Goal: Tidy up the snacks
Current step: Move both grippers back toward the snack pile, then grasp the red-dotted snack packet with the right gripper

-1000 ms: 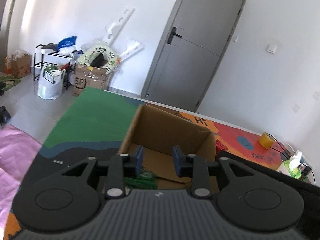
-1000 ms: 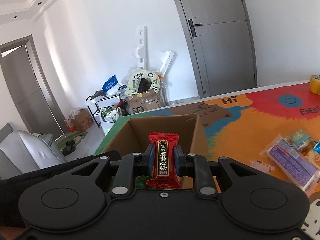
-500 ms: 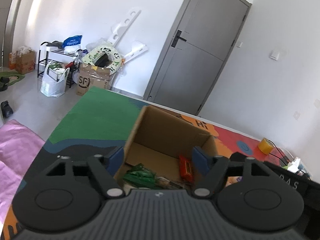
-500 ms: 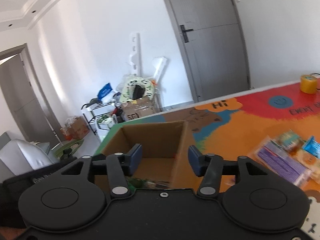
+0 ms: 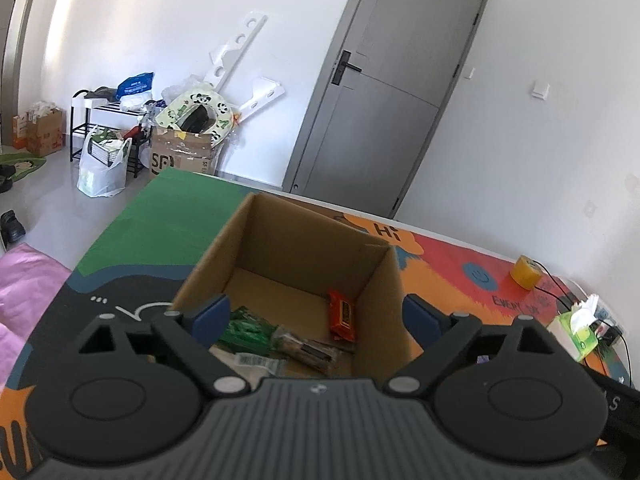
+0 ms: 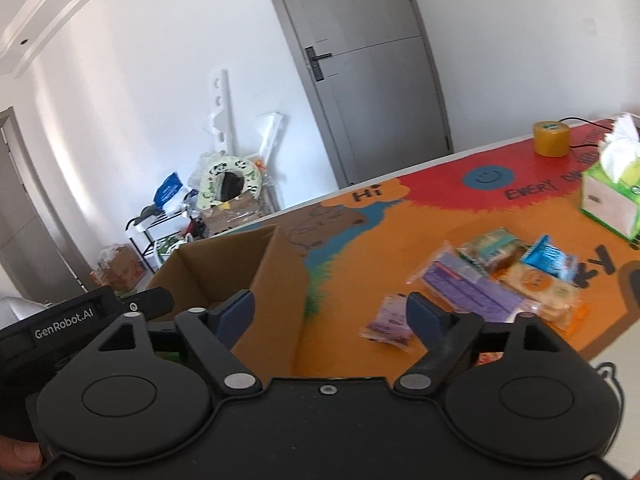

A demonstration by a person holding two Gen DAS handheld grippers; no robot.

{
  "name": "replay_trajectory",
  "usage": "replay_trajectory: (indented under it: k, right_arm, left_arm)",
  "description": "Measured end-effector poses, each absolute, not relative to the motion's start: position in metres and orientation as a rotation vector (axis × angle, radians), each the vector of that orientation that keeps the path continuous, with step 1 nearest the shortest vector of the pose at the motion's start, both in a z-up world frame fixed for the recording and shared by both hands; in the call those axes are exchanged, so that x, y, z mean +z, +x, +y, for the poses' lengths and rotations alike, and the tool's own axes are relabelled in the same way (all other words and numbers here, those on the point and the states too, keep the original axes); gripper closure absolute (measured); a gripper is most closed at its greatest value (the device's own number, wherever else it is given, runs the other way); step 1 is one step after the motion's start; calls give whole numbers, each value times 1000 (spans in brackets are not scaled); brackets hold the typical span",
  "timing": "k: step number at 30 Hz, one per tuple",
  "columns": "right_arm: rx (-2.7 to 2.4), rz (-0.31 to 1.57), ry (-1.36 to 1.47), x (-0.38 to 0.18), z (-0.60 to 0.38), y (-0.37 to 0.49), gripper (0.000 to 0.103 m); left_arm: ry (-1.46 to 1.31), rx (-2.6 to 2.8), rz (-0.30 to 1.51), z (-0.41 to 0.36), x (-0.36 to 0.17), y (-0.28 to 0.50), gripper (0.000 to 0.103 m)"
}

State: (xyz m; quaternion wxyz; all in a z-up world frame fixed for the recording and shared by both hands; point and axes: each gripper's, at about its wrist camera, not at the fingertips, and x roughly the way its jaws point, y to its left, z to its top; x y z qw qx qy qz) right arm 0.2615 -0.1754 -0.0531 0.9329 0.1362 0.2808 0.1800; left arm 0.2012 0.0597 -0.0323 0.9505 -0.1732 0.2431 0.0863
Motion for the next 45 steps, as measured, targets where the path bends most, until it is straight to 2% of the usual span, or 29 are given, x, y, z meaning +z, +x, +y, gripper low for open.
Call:
replay_trajectory:
  k: [10, 32, 34, 38, 41, 45]
  right_arm:
    - [268, 564, 317, -61, -215, 255, 0]
    - [125, 565, 401, -82, -302, 249, 0]
    - [128, 568, 404, -85, -305, 251, 2]
    - [164, 603, 417, -92, -306, 258, 20]
    - [192, 624, 418, -98, -301, 263, 28]
    - [225, 660, 421, -107, -294, 271, 39]
  left_arm:
    - [-310, 122, 508, 27, -34, 202, 9]
    - [-222, -35, 552, -52, -42, 221, 8]
    - [-215, -46, 552, -58, -44, 223, 8]
    - [-187, -64, 560, -66, -48, 228, 9]
    - [-173, -78, 574, -69, -53, 232, 12]
    - [-155, -79, 593, -72, -58, 238, 23]
